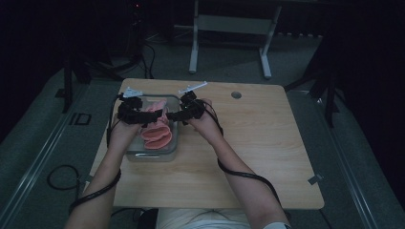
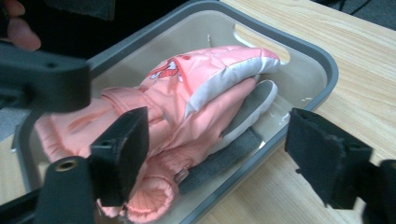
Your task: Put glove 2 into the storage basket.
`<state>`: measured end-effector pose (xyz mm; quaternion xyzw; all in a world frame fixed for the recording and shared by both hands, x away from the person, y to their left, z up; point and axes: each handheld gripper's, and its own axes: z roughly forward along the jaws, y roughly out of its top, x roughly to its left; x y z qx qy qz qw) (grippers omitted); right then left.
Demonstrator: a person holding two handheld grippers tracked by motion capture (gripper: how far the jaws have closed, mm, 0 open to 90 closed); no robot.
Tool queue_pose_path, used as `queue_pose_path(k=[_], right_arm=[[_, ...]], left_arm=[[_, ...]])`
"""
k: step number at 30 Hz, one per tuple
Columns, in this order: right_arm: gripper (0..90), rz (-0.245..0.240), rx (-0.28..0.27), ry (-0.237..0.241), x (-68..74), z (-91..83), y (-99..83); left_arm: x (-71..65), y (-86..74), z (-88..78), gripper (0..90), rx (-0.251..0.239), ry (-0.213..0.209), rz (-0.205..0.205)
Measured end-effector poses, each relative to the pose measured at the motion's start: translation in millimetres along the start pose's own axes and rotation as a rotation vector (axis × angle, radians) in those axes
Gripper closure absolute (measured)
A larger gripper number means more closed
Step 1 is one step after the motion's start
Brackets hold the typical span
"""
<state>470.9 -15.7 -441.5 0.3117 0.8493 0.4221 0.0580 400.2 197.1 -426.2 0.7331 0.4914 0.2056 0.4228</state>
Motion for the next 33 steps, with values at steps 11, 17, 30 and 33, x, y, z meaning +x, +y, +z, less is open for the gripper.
queue_pose_path(k=[11, 17, 30, 33], right_arm=[[18.9, -0.006, -0.033, -0.005, 1.7, -15.7, -12.1], [18.6, -0.011, -0.040, -0.005, -0.7, -25.6, -21.5], [18.5, -0.015, -0.036, -0.038, -14.7, -33.6, -49.3], [18.5, -0.014, -0.035, -0.039, -15.2, -34.0, -52.9]], left_arm=[[-39.8, -5.6, -8.1, 5.3, -0.036, -0.018, 0.078], [-53.4, -11.9, -9.6, 5.4, -0.047, -0.061, 0.106], [-90.4, -22.8, -19.2, 5.4, -0.068, -0.117, 0.179], [-94.4, -25.5, -18.5, 5.4, -0.062, -0.130, 0.184]])
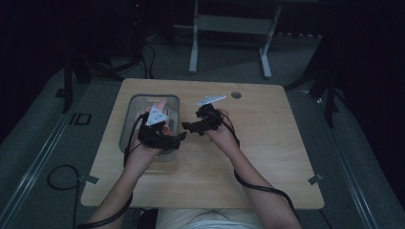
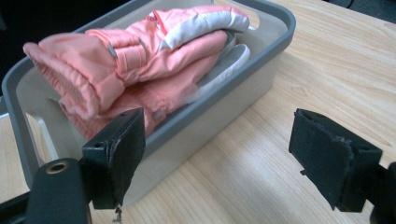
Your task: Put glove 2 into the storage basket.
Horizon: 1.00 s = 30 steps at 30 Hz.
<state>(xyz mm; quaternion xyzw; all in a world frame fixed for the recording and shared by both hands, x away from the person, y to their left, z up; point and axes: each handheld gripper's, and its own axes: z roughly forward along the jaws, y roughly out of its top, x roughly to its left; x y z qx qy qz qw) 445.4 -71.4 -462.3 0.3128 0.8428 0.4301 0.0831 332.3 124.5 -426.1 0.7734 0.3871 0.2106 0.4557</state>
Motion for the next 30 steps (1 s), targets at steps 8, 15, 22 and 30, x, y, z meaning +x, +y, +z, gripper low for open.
queue_pose_path(k=[8, 15, 22, 30], right_arm=[[18.3, 0.002, -0.005, -0.012, -4.4, -4.1, -14.4], [17.9, -0.007, 0.005, -0.022, -4.9, -5.3, -26.2], [17.5, -0.010, 0.012, -0.029, -6.8, -3.5, -38.7], [16.9, -0.013, 0.022, -0.024, -6.1, 1.0, -52.1]], left_arm=[[-16.0, -7.9, -0.6, 5.4, -0.005, -0.038, 0.012], [-28.5, -16.6, -0.5, 5.4, 0.001, -0.056, 0.033], [-39.4, -24.8, 0.7, 5.4, 0.011, -0.076, 0.052], [-56.7, -38.0, 8.4, 5.4, 0.048, -0.101, 0.083]])
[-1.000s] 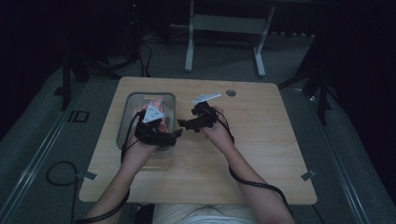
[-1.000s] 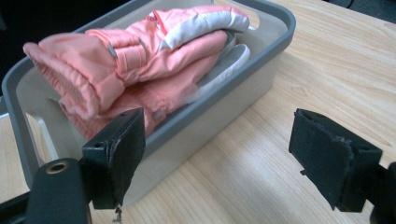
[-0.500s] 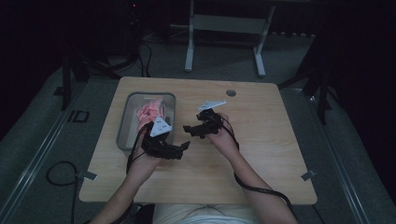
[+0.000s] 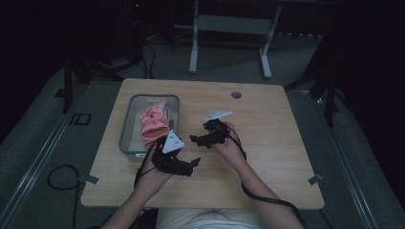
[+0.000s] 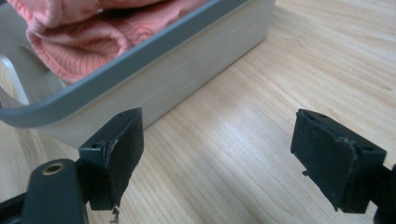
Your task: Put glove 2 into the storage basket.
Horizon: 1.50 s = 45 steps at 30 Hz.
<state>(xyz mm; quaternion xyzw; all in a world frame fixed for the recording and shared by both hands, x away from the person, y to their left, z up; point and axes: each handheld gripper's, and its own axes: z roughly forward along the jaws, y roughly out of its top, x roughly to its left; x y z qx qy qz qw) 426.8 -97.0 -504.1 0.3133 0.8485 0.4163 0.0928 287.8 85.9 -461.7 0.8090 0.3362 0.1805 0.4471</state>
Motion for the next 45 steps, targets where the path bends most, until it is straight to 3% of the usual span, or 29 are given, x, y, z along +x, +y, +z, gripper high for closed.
queue_pose_path(k=[7, 13, 18, 33, 40, 45], right_arm=[[16.9, 0.005, 0.005, -0.006, -1.8, 4.6, -11.9], [16.9, 0.004, 0.010, -0.019, -2.9, 8.7, -20.5], [16.8, 0.010, 0.024, -0.032, -7.0, 17.1, -34.4], [15.2, 0.040, 0.015, -0.065, -13.5, 29.8, -52.1], [14.0, 0.039, 0.017, -0.102, -12.8, 29.7, -52.1], [12.7, 0.059, 0.026, -0.161, -12.2, 30.2, -52.2]], left_arm=[[-9.3, -10.5, 8.0, 5.4, 0.012, -0.007, 0.016], [-10.6, -29.3, 21.3, 5.4, 0.048, -0.014, -0.002], [-14.5, -41.4, 29.0, 5.3, 0.050, -0.024, -0.004], [-14.7, -64.8, 47.5, 5.3, 0.084, -0.036, -0.004], [-14.2, -71.0, 51.0, 5.3, 0.103, -0.018, -0.002], [-12.3, -73.3, 51.5, 5.3, 0.099, -0.007, -0.018]])
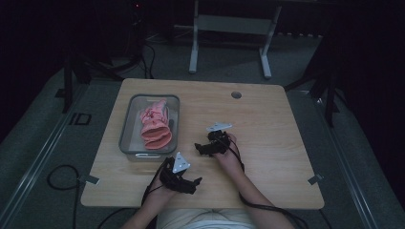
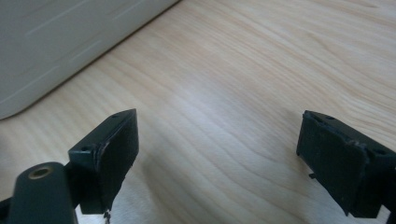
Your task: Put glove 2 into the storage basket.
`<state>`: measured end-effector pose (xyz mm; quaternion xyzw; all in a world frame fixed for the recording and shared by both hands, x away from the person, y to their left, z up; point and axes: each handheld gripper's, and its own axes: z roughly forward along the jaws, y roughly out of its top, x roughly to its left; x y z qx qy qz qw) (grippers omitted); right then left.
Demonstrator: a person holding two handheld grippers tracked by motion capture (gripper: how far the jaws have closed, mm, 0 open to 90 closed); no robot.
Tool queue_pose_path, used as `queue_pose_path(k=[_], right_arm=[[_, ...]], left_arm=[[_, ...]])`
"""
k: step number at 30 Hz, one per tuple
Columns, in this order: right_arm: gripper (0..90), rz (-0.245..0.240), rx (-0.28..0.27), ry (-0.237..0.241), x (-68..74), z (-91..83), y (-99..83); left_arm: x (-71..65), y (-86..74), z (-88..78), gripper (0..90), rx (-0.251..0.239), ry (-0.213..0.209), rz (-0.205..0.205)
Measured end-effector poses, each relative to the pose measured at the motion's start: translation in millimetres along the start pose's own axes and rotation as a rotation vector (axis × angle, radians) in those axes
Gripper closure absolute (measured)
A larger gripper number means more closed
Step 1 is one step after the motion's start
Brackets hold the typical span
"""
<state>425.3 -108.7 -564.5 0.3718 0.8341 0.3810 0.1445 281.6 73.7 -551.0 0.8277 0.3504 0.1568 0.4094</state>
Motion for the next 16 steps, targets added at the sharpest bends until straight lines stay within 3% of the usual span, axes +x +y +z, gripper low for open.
queue_pose_path(k=[7, 16], right_arm=[[12.0, 0.007, 0.028, -0.049, 1.6, 2.4, 0.5], [12.2, 0.012, 0.018, -0.060, 1.8, 1.3, 0.0]], left_arm=[[-1.7, -1.9, 2.2, 5.3, 0.010, 0.016, 0.010], [-0.8, -3.3, 2.6, 5.3, 0.005, 0.015, 0.008]])
